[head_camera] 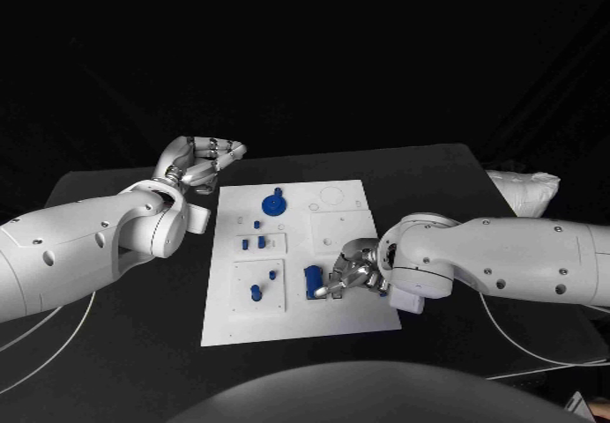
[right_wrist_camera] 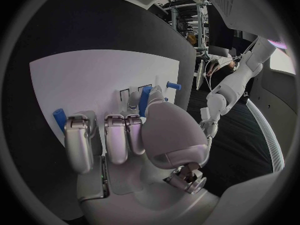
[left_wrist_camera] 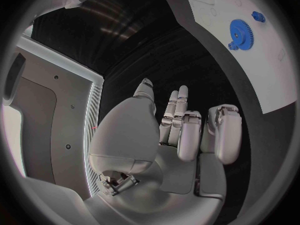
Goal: Assemble the parts on the task board
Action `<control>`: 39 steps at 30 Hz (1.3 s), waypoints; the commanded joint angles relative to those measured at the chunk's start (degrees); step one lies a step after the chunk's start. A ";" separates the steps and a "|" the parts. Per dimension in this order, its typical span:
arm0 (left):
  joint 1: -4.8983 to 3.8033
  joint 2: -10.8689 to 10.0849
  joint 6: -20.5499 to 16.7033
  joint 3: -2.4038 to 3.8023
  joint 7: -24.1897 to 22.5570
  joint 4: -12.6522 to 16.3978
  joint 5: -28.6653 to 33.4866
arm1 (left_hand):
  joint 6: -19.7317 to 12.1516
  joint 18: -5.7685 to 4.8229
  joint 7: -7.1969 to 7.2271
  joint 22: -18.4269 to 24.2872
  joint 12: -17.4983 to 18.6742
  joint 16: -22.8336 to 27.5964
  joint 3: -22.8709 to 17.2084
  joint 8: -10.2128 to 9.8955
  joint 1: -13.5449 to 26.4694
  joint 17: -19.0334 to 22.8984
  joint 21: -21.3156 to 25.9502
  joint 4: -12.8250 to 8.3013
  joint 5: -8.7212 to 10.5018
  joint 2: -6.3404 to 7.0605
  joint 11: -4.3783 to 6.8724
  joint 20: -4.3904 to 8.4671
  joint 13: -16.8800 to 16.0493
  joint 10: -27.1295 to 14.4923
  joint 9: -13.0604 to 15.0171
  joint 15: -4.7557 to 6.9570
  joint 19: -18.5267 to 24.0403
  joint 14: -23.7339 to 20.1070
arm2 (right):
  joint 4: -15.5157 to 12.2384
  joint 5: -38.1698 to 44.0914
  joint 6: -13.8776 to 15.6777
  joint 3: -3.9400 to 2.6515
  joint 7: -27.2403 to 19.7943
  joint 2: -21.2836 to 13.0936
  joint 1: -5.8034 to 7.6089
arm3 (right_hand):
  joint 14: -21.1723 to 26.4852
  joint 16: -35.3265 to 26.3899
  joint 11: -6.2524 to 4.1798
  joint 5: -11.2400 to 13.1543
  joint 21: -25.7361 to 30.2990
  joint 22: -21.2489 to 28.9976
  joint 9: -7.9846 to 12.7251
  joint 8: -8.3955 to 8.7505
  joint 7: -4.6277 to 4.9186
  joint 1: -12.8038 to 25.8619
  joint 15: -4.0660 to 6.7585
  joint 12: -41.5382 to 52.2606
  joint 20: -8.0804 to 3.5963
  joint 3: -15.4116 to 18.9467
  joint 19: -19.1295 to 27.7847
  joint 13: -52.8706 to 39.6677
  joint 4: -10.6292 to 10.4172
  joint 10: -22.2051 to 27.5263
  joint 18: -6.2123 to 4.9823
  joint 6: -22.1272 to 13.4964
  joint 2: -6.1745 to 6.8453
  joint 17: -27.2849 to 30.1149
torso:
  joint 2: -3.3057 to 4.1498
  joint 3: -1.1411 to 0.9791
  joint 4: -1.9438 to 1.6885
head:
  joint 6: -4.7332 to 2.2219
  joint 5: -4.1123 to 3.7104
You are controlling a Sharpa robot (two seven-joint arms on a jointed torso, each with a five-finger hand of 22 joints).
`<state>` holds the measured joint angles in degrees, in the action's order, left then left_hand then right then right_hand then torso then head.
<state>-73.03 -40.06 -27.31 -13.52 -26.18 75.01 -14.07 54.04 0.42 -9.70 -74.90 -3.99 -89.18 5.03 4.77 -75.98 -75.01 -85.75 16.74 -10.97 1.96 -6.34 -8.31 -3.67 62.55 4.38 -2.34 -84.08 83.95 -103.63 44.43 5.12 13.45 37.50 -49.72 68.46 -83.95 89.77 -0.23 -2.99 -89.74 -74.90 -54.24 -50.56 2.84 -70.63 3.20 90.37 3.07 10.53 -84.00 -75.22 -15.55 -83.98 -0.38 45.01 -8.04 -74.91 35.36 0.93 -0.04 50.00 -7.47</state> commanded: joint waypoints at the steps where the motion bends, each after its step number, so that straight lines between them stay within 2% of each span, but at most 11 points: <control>1: -0.04 0.11 0.85 0.04 -0.25 0.14 -0.26 | -0.33 0.70 -0.08 -13.62 -0.02 0.20 0.45 -0.30 -0.07 -12.73 0.06 -0.02 -0.23 -0.54 -0.18 -0.28 -0.06 -0.14 -0.04 -0.31 -2.56 5.12 | 0.25 1.15 -0.44 0.01 0.29 0.20 -0.09 | -6.05 0.23 -0.59 -0.12 -0.26 -15.10 -0.40 -0.07 -0.37 -1.77 0.60 -0.37 -0.32 -0.88 -6.00 -14.78 0.71 -6.02 0.38 -0.10 -1.44 -15.09 | -0.03 -0.01 0.00 | 0.00 -0.05; 5: -0.04 0.12 0.88 0.04 -0.25 0.14 -0.26 | -0.32 0.71 -0.07 -13.61 -0.03 0.19 0.52 -0.29 -0.21 -12.75 0.08 -0.03 -0.33 -0.74 -0.17 -0.29 -0.06 -0.11 -0.03 -0.30 -2.53 5.13 | 0.47 1.20 -0.46 0.01 0.35 0.40 -0.10 | -6.05 0.23 -0.74 -0.27 -0.26 -15.10 -0.95 0.28 -0.53 -3.43 0.76 -0.37 -0.48 -1.95 -6.00 -14.78 1.89 -6.02 0.38 -0.12 -2.07 -15.09 | -0.04 -0.02 -0.01 | 0.00 -0.02; 11: -0.04 0.09 0.85 0.04 -0.22 0.13 -0.26 | -0.32 0.71 -0.07 -13.61 -0.03 0.19 0.52 -0.29 -0.21 -12.75 0.08 -0.03 -0.33 -0.74 -0.17 -0.29 -0.06 -0.11 -0.03 -0.30 -2.53 5.13 | 0.56 1.23 -0.65 0.01 0.41 0.49 -0.13 | -6.05 0.23 -0.84 -0.32 -0.26 -15.10 -1.38 0.69 -0.63 -4.58 0.86 -0.37 -0.59 -2.59 -6.00 -14.78 2.94 -6.02 0.38 -0.10 -1.97 -15.09 | -0.02 0.01 0.00 | 0.00 0.00; 17: -0.04 0.13 0.87 0.04 -0.21 0.13 -0.26 | -0.32 0.71 -0.07 -13.61 -0.03 0.19 0.52 -0.29 -0.21 -12.75 0.08 -0.03 -0.33 -0.74 -0.17 -0.29 -0.06 -0.11 -0.03 -0.30 -2.53 5.13 | 0.44 1.19 -0.59 0.01 0.35 0.45 -0.15 | -6.05 0.23 -0.86 -0.42 -0.26 -15.10 -1.76 1.06 -0.63 -5.31 0.93 -0.37 -0.67 -2.69 -6.00 -14.78 4.00 -6.02 0.38 -0.02 -0.97 -15.09 | -0.03 0.01 0.01 | 0.00 0.02; 20: -0.04 0.16 0.89 0.04 -0.20 0.11 -0.26 | -0.32 0.71 -0.07 -13.61 -0.03 0.19 0.52 -0.29 -0.21 -12.75 0.08 -0.03 -0.33 -0.74 -0.17 -0.29 -0.06 -0.11 -0.03 -0.30 -2.53 5.13 | 0.25 1.26 0.08 0.01 0.04 0.37 -0.15 | -6.05 0.23 -0.85 -0.44 -0.26 -15.10 -2.10 1.24 -0.62 -5.71 0.96 -0.37 -0.73 -2.55 -6.00 -14.78 4.88 -6.02 0.38 0.20 0.17 -15.09 | -0.02 -0.01 -0.01 | 0.00 0.00; 25: -0.04 0.15 0.93 0.04 -0.20 0.11 -0.26 | -0.32 0.71 -0.07 -13.62 -0.03 0.19 0.54 -0.28 -0.25 -12.74 0.07 -0.03 -0.34 -0.80 -0.17 -0.29 -0.06 -0.10 -0.03 -0.30 -2.54 5.13 | -0.09 1.51 2.20 0.01 -1.06 0.13 -0.16 | -6.05 0.23 -0.90 -0.43 -0.26 -15.10 -2.90 1.39 -0.70 -7.87 1.14 -0.37 -0.88 -2.83 -6.00 -14.78 7.47 -6.02 0.38 0.93 2.38 -15.09 | -0.02 -0.03 0.00 | 0.00 0.15; 29: -0.04 0.13 0.94 0.04 -0.19 0.09 -0.26 | -0.32 0.71 -0.07 -13.62 -0.03 0.19 0.54 -0.28 -0.25 -12.74 0.07 -0.03 -0.34 -0.80 -0.17 -0.29 -0.06 -0.10 -0.03 -0.30 -2.54 5.13 | -0.45 1.62 4.40 0.01 -2.44 -0.24 -0.16 | -6.05 0.23 -0.87 -0.35 -0.26 -15.10 -3.33 1.31 -0.66 -7.55 1.14 -0.37 -0.89 -2.50 -6.00 -14.78 7.73 -6.02 0.38 1.31 3.43 -15.09 | -0.01 -0.02 -0.02 | 0.00 0.10; 32: -0.04 0.11 1.00 0.04 -0.18 0.09 -0.26 | -0.32 0.71 -0.07 -13.62 -0.03 0.19 0.54 -0.28 -0.25 -12.74 0.07 -0.03 -0.34 -0.80 -0.17 -0.29 -0.06 -0.10 -0.03 -0.30 -2.54 5.13 | -1.09 1.59 7.23 0.00 -4.28 -0.97 -0.13 | -6.05 0.23 -0.83 -0.18 -0.26 -15.10 -3.89 1.27 -0.59 -5.93 1.08 -0.37 -0.85 -1.89 -6.00 -14.78 7.03 -6.02 0.38 1.63 4.26 -15.09 | -0.01 0.00 0.02 | 0.00 0.13; 34: -0.04 0.12 1.03 0.04 -0.17 0.06 -0.26 | -0.32 0.71 -0.07 -13.62 -0.03 0.19 0.54 -0.28 -0.25 -12.74 0.07 -0.03 -0.34 -0.80 -0.17 -0.29 -0.06 -0.10 -0.03 -0.30 -2.54 5.13 | -1.75 1.42 9.23 -0.01 -5.51 -1.75 0.04 | -6.05 0.23 -0.82 -0.24 -0.26 -15.10 -4.14 1.32 -0.58 -5.14 1.07 -0.37 -0.84 -1.72 -6.00 -14.78 6.56 -6.02 0.38 1.71 4.37 -15.09 | -0.03 0.01 0.09 | 0.00 0.17; 37: -0.04 0.14 1.08 0.04 -0.13 0.03 -0.26 | -0.32 0.71 -0.07 -13.62 -0.03 0.19 0.54 -0.28 -0.25 -12.74 0.07 -0.03 -0.34 -0.80 -0.17 -0.29 -0.06 -0.10 -0.03 -0.30 -2.54 5.13 | -3.17 1.14 11.86 -0.01 -7.35 -3.75 0.92 | -6.05 0.23 -0.81 -0.80 -0.26 -15.10 -4.35 1.68 -0.58 -4.21 1.08 -0.37 -0.85 -1.71 -6.00 -14.78 5.89 -6.02 0.38 1.62 4.11 -15.09 | -0.05 0.06 0.07 | 0.00 -0.21; 39: -0.04 0.17 1.12 0.04 -0.10 0.02 -0.26 | -0.32 0.71 -0.07 -13.62 -0.03 0.19 0.54 -0.28 -0.25 -12.74 0.07 -0.03 -0.34 -0.80 -0.17 -0.29 -0.06 -0.10 -0.03 -0.30 -2.54 5.13 | -4.20 1.12 12.40 -0.01 -7.89 -5.46 1.76 | -6.05 0.23 -0.73 -2.79 -0.26 -15.10 -3.70 3.41 -0.43 -3.26 1.07 -0.37 -0.86 -1.72 -6.00 -14.78 5.08 -6.02 0.38 0.86 3.67 -15.09 | -0.04 0.10 0.01 | 0.00 -0.41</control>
<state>-73.03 -40.00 -27.15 -13.52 -26.06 74.94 -14.09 54.04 0.42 -9.70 -74.90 -3.99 -89.18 5.35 4.77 -76.29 -75.01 -85.76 16.72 -10.97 1.66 -6.34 -8.31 -3.67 62.55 4.38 -2.34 -84.08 83.95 -107.38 45.26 13.56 13.48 33.05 -54.81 70.00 -83.91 89.77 -0.55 -5.62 -89.74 -74.93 -57.99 -47.24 2.41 -74.41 4.03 89.94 2.66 8.83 -84.00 -74.83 -10.25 -83.91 -0.37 46.13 -4.62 -74.91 35.34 0.96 0.01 50.00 -7.66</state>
